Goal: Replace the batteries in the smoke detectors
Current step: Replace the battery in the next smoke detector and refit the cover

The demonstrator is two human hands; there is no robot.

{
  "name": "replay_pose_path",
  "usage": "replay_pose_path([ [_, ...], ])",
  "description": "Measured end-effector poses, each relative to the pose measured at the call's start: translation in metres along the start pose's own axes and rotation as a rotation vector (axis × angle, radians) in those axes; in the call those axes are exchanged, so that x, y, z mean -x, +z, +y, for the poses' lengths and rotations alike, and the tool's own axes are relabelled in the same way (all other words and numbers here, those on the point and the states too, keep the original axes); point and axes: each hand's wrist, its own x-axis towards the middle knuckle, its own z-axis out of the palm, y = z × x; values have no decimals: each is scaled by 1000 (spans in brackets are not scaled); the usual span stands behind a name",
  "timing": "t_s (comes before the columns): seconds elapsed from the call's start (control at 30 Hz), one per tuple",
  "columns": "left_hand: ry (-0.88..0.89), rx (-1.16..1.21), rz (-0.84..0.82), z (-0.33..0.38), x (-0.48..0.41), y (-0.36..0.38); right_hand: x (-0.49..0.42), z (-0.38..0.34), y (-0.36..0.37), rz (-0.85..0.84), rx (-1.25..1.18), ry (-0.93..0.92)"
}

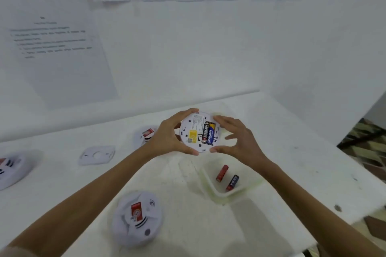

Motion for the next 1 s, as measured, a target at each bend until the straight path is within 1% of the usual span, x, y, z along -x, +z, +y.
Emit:
replay_pose_path([
  [0.13, 5, -8, -21, -5, -1, 16, 15, 7, -6, -51, 4, 22],
  [0.23, 9, -7, -54, -5, -2, 22, 21, 8, -9, -42, 23, 26],
  [0.37, 34, -17, -68, -2, -7, 30, 20, 5, -12, 24, 244, -10],
  [0.5, 61, -43, -67, 2, -12, 35, 17, 0, -16, 4, 438, -19],
  [0.63, 134, -115, -89, 8, -15, 37, 16, -3, -14, 0, 573, -110],
  [0.83, 158, -126, -62, 14, -17, 40, 15, -3, -11, 15, 611, -155],
  [1.0, 156, -125, -61, 15, -17, 40, 13, -3, -19, 16, 572, -172],
])
